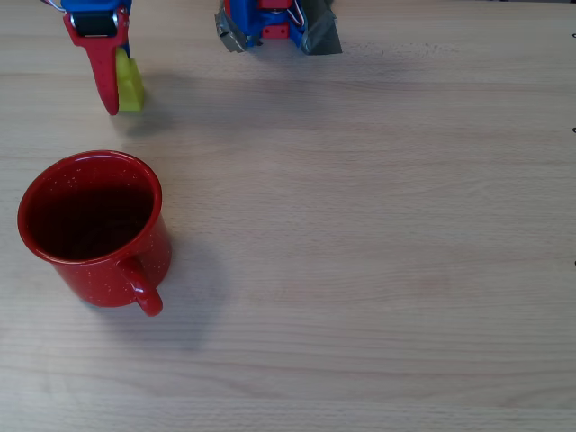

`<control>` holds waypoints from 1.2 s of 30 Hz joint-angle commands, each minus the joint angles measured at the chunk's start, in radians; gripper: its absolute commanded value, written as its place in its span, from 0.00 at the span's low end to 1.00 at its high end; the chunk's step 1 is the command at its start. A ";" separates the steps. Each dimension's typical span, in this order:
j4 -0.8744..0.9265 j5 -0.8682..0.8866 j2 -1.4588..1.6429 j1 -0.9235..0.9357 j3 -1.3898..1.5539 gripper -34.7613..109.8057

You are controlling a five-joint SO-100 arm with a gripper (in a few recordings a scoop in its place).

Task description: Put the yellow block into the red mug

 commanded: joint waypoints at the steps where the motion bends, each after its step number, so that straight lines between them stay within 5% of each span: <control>1: -0.009 -0.015 0.031 -0.002 -0.015 0.46; 5: -0.017 0.006 0.031 -0.009 -0.018 0.33; 12: -0.006 0.067 0.049 -0.026 -0.037 0.24; 36: 0.442 0.652 0.083 -0.135 -0.566 0.24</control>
